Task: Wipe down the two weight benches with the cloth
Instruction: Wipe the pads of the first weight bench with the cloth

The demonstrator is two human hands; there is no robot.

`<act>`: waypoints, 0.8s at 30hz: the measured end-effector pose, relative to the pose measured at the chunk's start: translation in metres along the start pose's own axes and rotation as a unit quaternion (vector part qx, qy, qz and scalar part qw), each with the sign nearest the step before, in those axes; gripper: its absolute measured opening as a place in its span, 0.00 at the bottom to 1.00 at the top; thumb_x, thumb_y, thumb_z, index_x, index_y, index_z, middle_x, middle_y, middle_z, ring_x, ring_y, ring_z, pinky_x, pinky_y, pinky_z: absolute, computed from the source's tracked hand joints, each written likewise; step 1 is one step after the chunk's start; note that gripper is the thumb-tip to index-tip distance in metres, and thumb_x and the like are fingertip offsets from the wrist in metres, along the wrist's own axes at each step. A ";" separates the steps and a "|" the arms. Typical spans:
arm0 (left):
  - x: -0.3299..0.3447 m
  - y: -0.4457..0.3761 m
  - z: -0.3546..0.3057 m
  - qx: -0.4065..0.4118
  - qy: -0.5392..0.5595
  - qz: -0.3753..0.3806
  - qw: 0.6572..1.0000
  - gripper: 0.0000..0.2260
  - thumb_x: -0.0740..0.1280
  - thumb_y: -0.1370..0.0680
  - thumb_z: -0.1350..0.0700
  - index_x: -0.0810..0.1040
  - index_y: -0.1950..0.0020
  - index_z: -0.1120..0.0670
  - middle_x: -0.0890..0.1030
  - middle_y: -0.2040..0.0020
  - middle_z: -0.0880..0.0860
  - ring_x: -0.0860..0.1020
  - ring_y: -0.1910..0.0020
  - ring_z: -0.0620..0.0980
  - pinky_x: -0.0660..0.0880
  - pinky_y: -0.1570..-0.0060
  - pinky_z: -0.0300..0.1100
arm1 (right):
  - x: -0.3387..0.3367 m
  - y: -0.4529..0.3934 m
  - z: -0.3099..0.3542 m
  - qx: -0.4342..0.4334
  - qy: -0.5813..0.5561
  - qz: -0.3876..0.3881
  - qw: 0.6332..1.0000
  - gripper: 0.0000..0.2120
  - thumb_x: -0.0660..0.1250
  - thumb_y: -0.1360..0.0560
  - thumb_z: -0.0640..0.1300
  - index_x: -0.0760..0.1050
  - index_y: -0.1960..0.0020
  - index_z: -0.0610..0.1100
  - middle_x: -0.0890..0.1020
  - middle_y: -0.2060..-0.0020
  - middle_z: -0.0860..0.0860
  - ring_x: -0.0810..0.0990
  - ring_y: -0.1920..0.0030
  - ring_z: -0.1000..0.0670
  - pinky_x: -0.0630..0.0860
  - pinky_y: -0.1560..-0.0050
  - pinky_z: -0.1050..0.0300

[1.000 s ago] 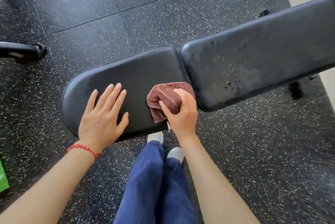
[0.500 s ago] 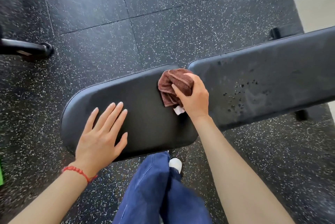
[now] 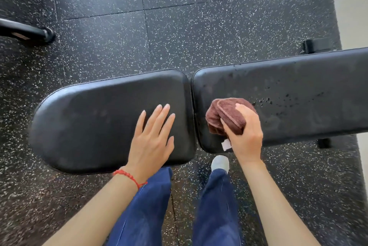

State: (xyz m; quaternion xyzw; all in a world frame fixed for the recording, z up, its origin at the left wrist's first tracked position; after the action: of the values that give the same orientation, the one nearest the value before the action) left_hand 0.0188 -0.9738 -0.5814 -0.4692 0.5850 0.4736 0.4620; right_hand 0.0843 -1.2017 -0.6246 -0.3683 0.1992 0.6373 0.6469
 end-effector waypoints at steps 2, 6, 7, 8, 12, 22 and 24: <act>0.011 -0.008 -0.020 -0.025 -0.004 0.007 1.000 0.22 0.57 0.26 0.54 0.73 0.34 0.60 0.70 0.31 0.59 0.68 0.32 0.57 0.62 0.33 0.61 | 0.000 0.017 -0.012 -0.045 0.008 0.017 0.999 0.24 0.76 0.32 0.38 0.71 0.39 0.37 0.79 0.45 0.39 0.74 0.41 0.44 0.70 0.38 0.46; 0.035 -0.024 -0.043 -0.081 -0.027 0.023 0.996 0.23 0.56 0.25 0.53 0.70 0.32 0.60 0.68 0.30 0.59 0.65 0.30 0.57 0.58 0.32 0.61 | 0.012 0.037 -0.027 -0.089 0.021 0.071 0.993 0.25 0.74 0.34 0.38 0.70 0.39 0.38 0.79 0.44 0.38 0.71 0.38 0.42 0.63 0.32 0.45; 0.041 -0.025 -0.044 -0.090 -0.035 0.024 0.995 0.23 0.56 0.24 0.53 0.69 0.31 0.60 0.67 0.29 0.59 0.64 0.29 0.57 0.57 0.32 0.60 | 0.015 0.038 -0.028 -0.091 0.026 0.074 0.993 0.25 0.74 0.34 0.40 0.70 0.40 0.38 0.79 0.44 0.39 0.71 0.37 0.42 0.62 0.31 0.47; 0.046 -0.024 -0.044 -0.095 -0.050 0.027 0.994 0.23 0.55 0.24 0.53 0.68 0.30 0.60 0.66 0.28 0.58 0.64 0.29 0.56 0.56 0.31 0.60 | 0.017 0.036 -0.029 -0.094 0.028 0.073 0.992 0.25 0.74 0.33 0.41 0.70 0.40 0.38 0.80 0.45 0.39 0.71 0.38 0.43 0.61 0.31 0.47; 0.056 -0.024 -0.044 -0.096 -0.089 0.015 0.991 0.24 0.55 0.23 0.53 0.64 0.28 0.60 0.64 0.27 0.58 0.61 0.28 0.56 0.53 0.30 0.59 | 0.024 0.017 -0.033 -0.147 0.060 0.071 0.985 0.23 0.76 0.33 0.43 0.72 0.42 0.38 0.81 0.46 0.40 0.76 0.41 0.39 0.64 0.33 0.46; 0.055 -0.026 -0.047 -0.098 -0.102 -0.029 0.990 0.22 0.57 0.23 0.54 0.68 0.30 0.61 0.67 0.29 0.59 0.65 0.30 0.57 0.59 0.32 0.61 | 0.054 -0.042 -0.013 -0.162 0.099 0.015 0.982 0.18 0.67 0.28 0.48 0.80 0.51 0.34 0.83 0.52 0.40 0.81 0.49 0.38 0.72 0.41 0.44; 0.056 -0.026 -0.047 -0.097 -0.101 -0.043 0.989 0.22 0.58 0.23 0.54 0.69 0.31 0.61 0.67 0.29 0.59 0.65 0.30 0.57 0.60 0.32 0.61 | 0.066 -0.066 -0.008 -0.152 0.105 0.001 0.983 0.16 0.72 0.31 0.46 0.80 0.51 0.34 0.83 0.53 0.39 0.82 0.50 0.38 0.75 0.43 0.44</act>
State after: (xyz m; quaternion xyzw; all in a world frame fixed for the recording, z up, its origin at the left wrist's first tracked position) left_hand 0.0324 -1.0288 -0.6334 -0.4861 0.4657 0.5531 0.4909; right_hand 0.1574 -1.1572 -0.6635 -0.5271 0.1670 0.6187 0.5581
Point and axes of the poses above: each hand's wrist, its own y-axis away from the middle knuckle, its own x-axis out of the palm, z = x × y, the point moved 2 cm from there along -y, towards the middle knuckle
